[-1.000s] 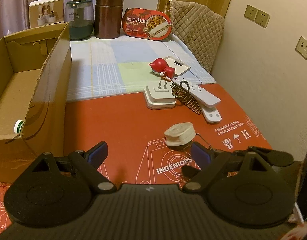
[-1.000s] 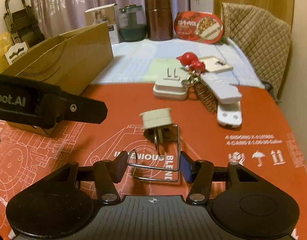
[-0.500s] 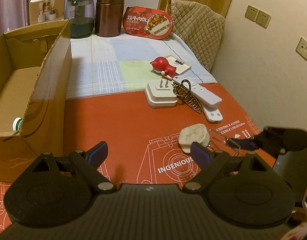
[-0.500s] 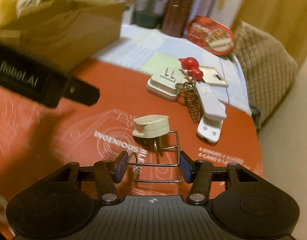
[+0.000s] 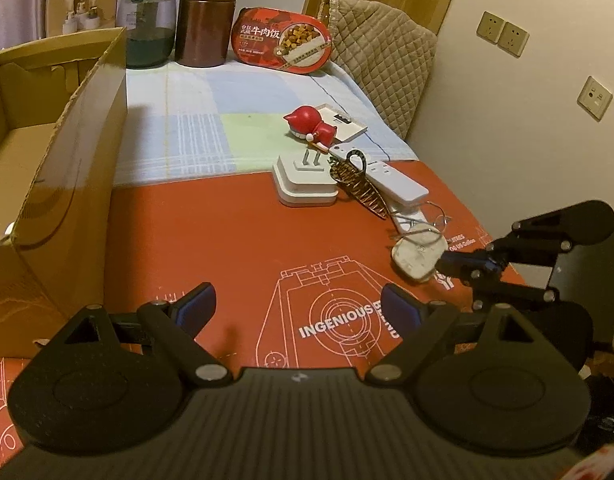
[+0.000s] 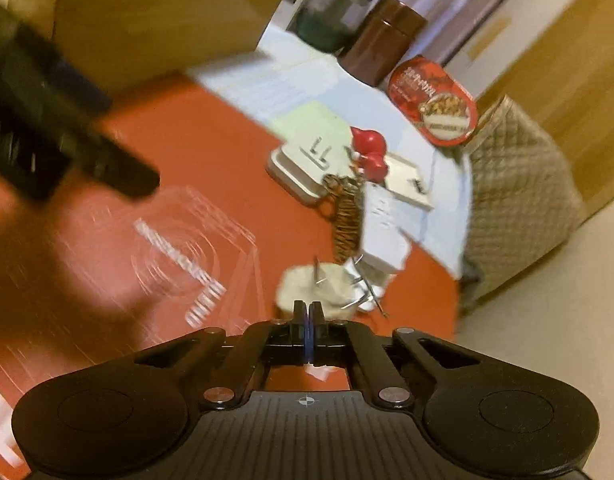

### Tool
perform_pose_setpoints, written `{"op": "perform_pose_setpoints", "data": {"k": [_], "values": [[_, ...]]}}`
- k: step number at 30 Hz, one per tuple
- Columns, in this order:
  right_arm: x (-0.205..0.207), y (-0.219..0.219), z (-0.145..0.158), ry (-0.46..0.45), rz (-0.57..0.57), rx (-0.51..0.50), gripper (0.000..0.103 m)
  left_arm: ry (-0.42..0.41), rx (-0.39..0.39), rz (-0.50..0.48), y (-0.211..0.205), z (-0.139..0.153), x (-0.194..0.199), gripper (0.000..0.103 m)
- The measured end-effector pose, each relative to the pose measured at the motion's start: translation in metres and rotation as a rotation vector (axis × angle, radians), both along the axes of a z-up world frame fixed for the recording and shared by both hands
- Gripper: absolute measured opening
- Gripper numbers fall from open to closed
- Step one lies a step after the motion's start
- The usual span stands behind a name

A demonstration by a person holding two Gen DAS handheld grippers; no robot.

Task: Organize rigid objects
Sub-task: 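Grasp the beige plug adapter with the right tool and lift it off the rack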

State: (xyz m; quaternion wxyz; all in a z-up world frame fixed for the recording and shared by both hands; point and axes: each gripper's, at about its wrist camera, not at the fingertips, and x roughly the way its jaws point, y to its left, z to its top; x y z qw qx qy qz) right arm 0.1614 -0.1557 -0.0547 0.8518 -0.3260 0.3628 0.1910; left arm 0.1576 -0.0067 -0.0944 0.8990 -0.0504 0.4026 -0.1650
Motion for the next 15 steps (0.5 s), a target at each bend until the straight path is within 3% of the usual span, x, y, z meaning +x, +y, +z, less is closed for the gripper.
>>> {"op": "perform_pose_setpoints", "data": {"k": [5, 10, 11, 12, 14, 15], "values": [[0.008, -0.010, 0.011, 0.049, -0.071, 0.140, 0.000, 0.005, -0.004, -0.008, 0.000, -0.003, 0.000, 0.087], [0.014, -0.043, 0.029, 0.113, -0.275, 0.406, 0.001, 0.005, -0.010, -0.020, -0.004, -0.005, 0.000, 0.087], [0.016, -0.052, 0.029, 0.130, -0.325, 0.465, 0.013, 0.005, -0.010, -0.022, -0.004, -0.006, 0.000, 0.087], [0.017, -0.058, 0.028, 0.143, -0.367, 0.505, 0.033, 0.004, -0.009, -0.023, -0.005, -0.006, 0.000, 0.087], [0.018, -0.067, 0.027, 0.144, -0.416, 0.560, 0.048, 0.000, -0.005, -0.029, -0.006, -0.006, 0.000, 0.087], [0.018, -0.068, 0.028, 0.144, -0.429, 0.572, 0.048, -0.004, 0.000, -0.032, -0.007, -0.006, 0.001, 0.087]]}}
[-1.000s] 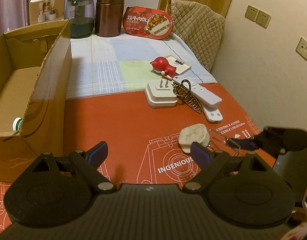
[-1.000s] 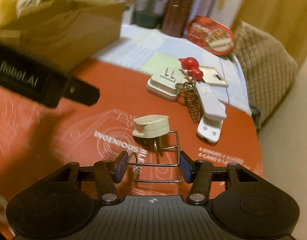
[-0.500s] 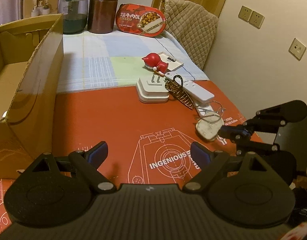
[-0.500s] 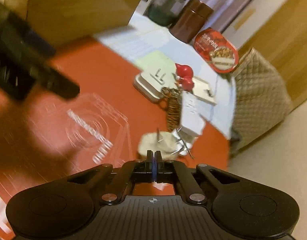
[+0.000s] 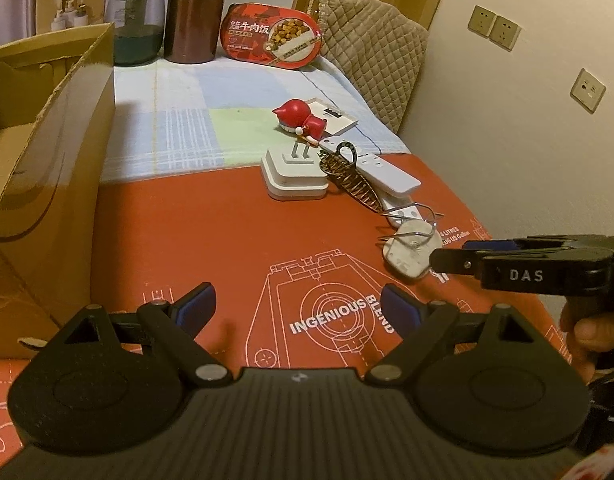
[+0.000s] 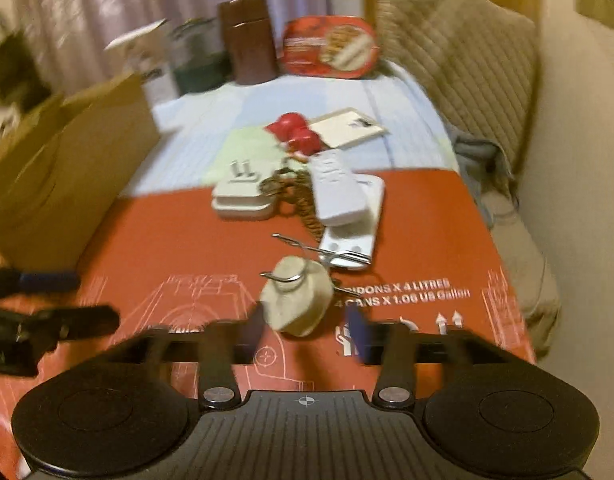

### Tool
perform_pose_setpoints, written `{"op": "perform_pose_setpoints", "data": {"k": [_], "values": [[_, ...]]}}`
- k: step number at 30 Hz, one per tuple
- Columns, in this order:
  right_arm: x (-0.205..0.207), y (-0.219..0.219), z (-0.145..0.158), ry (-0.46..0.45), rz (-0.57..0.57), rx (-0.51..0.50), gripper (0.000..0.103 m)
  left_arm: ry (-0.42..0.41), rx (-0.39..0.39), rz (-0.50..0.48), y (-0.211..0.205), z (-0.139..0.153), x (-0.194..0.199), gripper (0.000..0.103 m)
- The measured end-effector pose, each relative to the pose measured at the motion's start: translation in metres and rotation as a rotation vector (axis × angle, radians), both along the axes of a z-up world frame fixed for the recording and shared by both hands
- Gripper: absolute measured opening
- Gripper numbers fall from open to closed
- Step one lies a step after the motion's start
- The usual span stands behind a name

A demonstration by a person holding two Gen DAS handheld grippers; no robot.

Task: Organize rigid objects
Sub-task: 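Grasp the beige plug adapter with the right tool and lift it off the rack, then pass the beige plug from the right tool into the left tool's fingers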

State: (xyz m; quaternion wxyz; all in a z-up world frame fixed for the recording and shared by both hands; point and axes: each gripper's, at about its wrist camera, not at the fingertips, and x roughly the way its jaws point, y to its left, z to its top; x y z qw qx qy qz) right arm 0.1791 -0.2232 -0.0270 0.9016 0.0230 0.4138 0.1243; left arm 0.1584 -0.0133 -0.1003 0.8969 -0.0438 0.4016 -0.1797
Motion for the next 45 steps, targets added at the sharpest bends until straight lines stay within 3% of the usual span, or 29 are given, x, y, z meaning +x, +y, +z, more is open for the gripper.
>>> {"op": "perform_pose_setpoints", "data": {"k": [11, 14, 18, 22, 28, 33, 36, 41, 43, 45], "values": [[0.024, 0.005, -0.025, 0.019, -0.063, 0.103, 0.048, -0.004, 0.010, 0.001, 0.003, -0.002, 0.000, 0.087], [0.024, 0.009, -0.023, 0.026, -0.024, 0.118, 0.026, -0.009, 0.010, -0.001, 0.005, -0.002, -0.005, 0.087], [0.017, 0.018, -0.019, 0.047, 0.067, 0.148, 0.018, -0.016, 0.014, -0.013, 0.009, -0.002, -0.013, 0.087], [0.011, 0.024, -0.018, 0.106, 0.172, 0.256, 0.015, -0.016, 0.012, -0.043, 0.013, -0.007, -0.021, 0.087], [0.001, 0.017, -0.011, 0.100, 0.156, 0.295, 0.018, -0.031, 0.020, -0.104, 0.009, -0.012, -0.023, 0.087], [-0.005, -0.005, 0.010, 0.022, 0.089, 0.292, 0.041, -0.055, 0.024, -0.180, -0.007, -0.015, -0.013, 0.087], [-0.004, -0.013, 0.021, -0.020, 0.053, 0.260, 0.045, -0.092, 0.057, -0.265, -0.022, -0.017, -0.009, 0.087], [0.000, -0.024, 0.022, -0.038, -0.001, 0.263, 0.048, -0.108, 0.148, -0.380, -0.050, -0.029, 0.004, 0.076], [0.000, -0.027, 0.020, -0.034, -0.016, 0.268, 0.048, -0.104, 0.181, -0.402, -0.058, -0.034, 0.009, 0.064], [0.001, -0.028, 0.018, -0.027, -0.024, 0.269, 0.049, -0.091, 0.187, -0.420, -0.063, -0.038, 0.015, 0.059]]}}
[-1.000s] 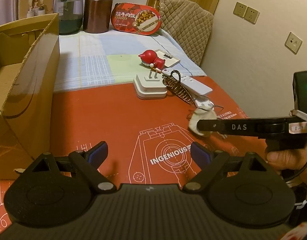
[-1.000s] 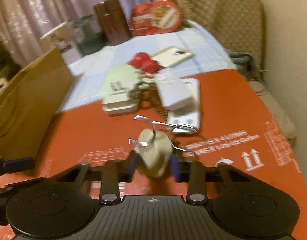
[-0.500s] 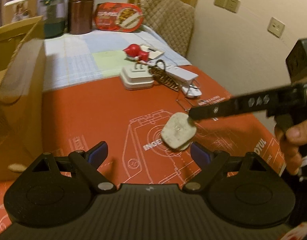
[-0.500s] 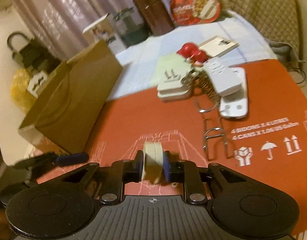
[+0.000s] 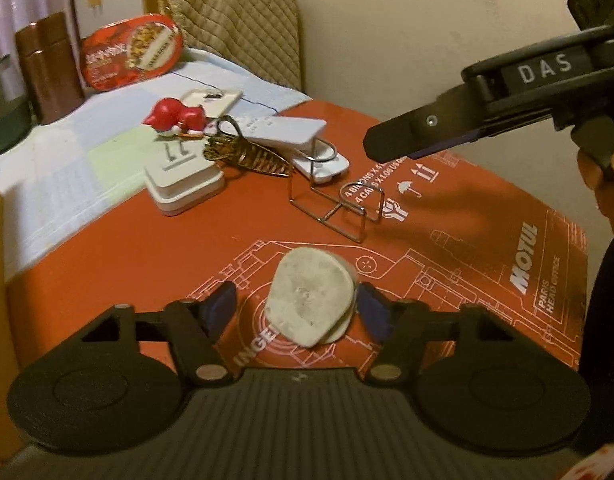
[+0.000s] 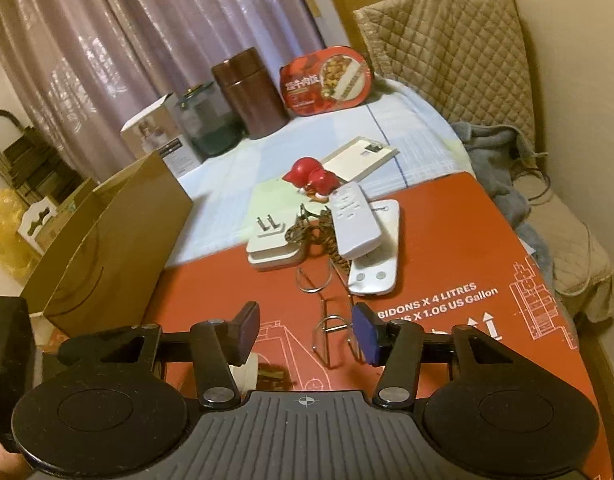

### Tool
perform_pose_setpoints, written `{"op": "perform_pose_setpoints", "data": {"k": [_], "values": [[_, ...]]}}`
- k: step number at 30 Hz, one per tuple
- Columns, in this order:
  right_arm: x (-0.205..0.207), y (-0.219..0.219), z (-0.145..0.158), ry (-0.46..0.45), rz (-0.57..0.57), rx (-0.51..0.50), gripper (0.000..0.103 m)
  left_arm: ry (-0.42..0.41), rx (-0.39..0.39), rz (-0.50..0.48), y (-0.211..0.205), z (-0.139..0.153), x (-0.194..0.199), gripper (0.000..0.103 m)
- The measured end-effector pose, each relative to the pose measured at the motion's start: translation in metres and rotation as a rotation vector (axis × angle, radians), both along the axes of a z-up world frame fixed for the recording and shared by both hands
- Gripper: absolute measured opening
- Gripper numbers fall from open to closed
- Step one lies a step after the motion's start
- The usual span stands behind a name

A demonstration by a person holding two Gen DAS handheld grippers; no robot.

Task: Organize rigid objects
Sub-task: 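Pass the beige plug from the right tool into the left tool's fingers, then grasp the metal wire rack with the right tool while the left tool holds the plug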

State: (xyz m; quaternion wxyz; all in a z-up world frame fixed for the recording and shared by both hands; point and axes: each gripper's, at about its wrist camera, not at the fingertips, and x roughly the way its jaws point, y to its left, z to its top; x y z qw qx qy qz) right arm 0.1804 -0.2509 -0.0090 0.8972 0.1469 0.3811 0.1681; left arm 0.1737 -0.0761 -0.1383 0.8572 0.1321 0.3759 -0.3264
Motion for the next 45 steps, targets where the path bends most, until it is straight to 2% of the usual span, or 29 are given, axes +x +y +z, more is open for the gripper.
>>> {"op": "perform_pose_setpoints", "data": {"k": [3, 6, 10, 13, 15, 18, 19, 21, 22, 23, 24, 34, 36, 38, 45], "values": [[0.000, -0.002, -0.003, 0.015, -0.014, -0.013, 0.049, 0.021, 0.001, -0.015, -0.003, -0.004, 0.004, 0.043], [0.000, -0.001, -0.006, 0.027, -0.019, -0.037, 0.049, 0.023, 0.014, 0.047, 0.002, -0.002, 0.002, 0.043], [0.004, 0.010, -0.012, 0.020, 0.016, -0.099, 0.049, 0.012, 0.026, 0.234, 0.018, 0.002, -0.006, 0.043], [0.009, 0.028, -0.019, -0.004, 0.072, -0.210, 0.049, 0.020, 0.036, 0.353, 0.032, 0.000, -0.012, 0.043], [0.013, 0.038, -0.027, -0.008, 0.106, -0.283, 0.049, 0.018, 0.028, 0.380, 0.037, -0.001, -0.014, 0.043], [0.017, 0.048, -0.039, -0.008, 0.134, -0.357, 0.049, 0.011, 0.013, 0.380, 0.041, -0.003, -0.017, 0.045], [0.017, 0.049, -0.041, -0.009, 0.136, -0.379, 0.048, 0.000, 0.005, 0.381, 0.043, -0.003, -0.018, 0.052], [0.017, 0.051, -0.044, -0.010, 0.140, -0.405, 0.046, -0.020, -0.010, 0.380, 0.044, -0.001, -0.018, 0.055], [0.016, 0.051, -0.045, -0.010, 0.140, -0.410, 0.042, -0.025, -0.017, 0.376, 0.044, 0.001, -0.020, 0.055], [0.016, 0.051, -0.046, -0.008, 0.140, -0.417, 0.028, -0.028, -0.022, 0.368, 0.044, 0.001, -0.019, 0.055], [0.015, 0.052, -0.046, -0.008, 0.137, -0.426, 0.024, -0.028, -0.026, 0.355, 0.044, 0.002, -0.019, 0.055], [0.006, 0.052, -0.041, -0.013, 0.116, -0.407, 0.024, -0.035, 0.029, 0.247, 0.041, -0.003, -0.020, 0.054], [0.005, 0.051, -0.040, -0.014, 0.108, -0.397, 0.024, -0.029, 0.028, 0.247, 0.041, -0.004, -0.019, 0.053], [0.003, 0.051, -0.038, -0.019, 0.104, -0.393, 0.024, -0.030, 0.034, 0.245, 0.042, -0.004, -0.018, 0.043], [-0.005, 0.052, -0.032, -0.025, 0.096, -0.371, 0.024, -0.016, 0.037, 0.282, 0.045, 0.002, -0.024, 0.041]]}}
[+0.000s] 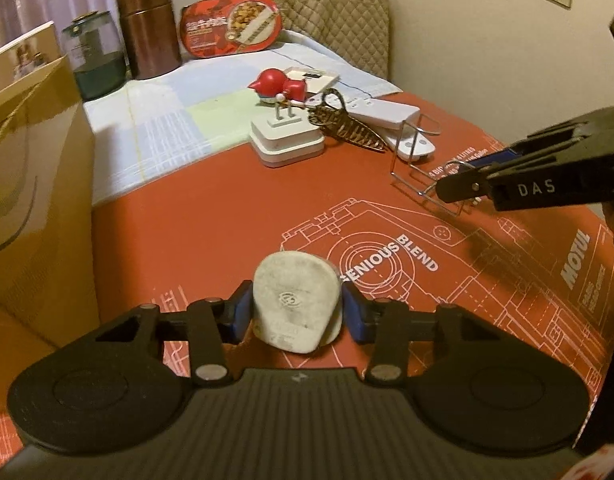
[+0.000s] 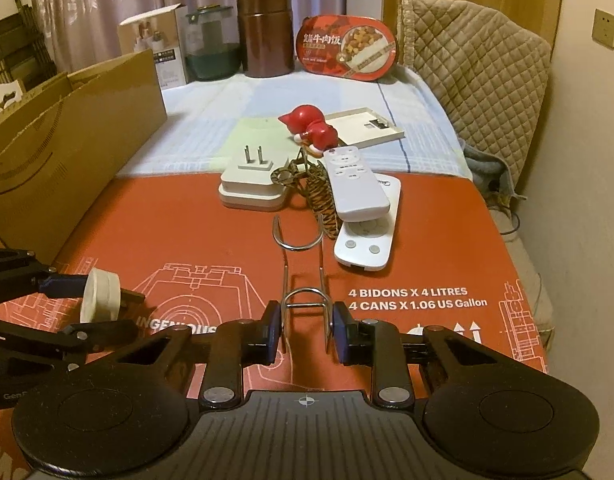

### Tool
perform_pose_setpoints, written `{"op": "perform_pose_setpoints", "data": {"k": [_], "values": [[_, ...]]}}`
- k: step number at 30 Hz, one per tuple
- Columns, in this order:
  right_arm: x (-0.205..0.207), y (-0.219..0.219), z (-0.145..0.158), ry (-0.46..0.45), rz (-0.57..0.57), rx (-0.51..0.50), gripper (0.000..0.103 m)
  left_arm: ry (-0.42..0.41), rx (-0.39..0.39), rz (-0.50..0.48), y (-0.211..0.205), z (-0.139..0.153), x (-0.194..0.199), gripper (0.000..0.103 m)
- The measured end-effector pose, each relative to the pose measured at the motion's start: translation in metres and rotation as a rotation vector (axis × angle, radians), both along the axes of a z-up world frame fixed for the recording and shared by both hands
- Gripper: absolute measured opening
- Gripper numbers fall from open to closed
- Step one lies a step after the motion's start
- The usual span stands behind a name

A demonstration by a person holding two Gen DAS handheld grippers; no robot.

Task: Organize rigid objects
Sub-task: 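Grasp the metal wire rack with the right tool while the left tool holds the plug, then carry plug and wire rack into the cardboard box, opening the left then right tool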

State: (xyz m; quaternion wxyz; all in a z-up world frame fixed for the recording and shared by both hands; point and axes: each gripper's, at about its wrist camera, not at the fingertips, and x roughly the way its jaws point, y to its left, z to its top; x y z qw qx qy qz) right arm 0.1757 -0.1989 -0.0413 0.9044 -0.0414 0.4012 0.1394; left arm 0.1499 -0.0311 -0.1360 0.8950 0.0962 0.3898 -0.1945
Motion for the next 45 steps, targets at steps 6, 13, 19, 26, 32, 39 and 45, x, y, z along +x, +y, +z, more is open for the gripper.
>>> {"op": "perform_pose_setpoints", "data": {"k": [6, 13, 19, 26, 32, 39, 45], "values": [[-0.014, 0.008, 0.011, -0.011, 0.030, 0.016, 0.024, 0.013, -0.033, 0.041, 0.005, 0.011, -0.010, 0.041], [-0.033, 0.015, 0.032, -0.034, 0.047, 0.032, 0.024, -0.006, -0.070, 0.088, 0.016, 0.040, -0.021, 0.041], [-0.042, 0.033, 0.075, -0.106, 0.091, 0.077, 0.024, -0.070, -0.083, 0.125, 0.034, 0.083, -0.031, 0.041], [-0.042, 0.081, 0.123, -0.171, 0.205, 0.158, 0.024, -0.153, -0.071, 0.213, 0.082, 0.134, -0.041, 0.041], [-0.035, 0.143, 0.140, -0.175, 0.337, 0.203, 0.024, -0.186, -0.004, 0.313, 0.143, 0.153, -0.040, 0.041], [-0.008, 0.213, 0.120, -0.101, 0.424, 0.209, 0.024, -0.174, 0.065, 0.396, 0.205, 0.150, -0.022, 0.041], [0.007, 0.249, 0.102, -0.057, 0.446, 0.166, 0.024, -0.139, 0.066, 0.405, 0.227, 0.137, -0.002, 0.041]]}}
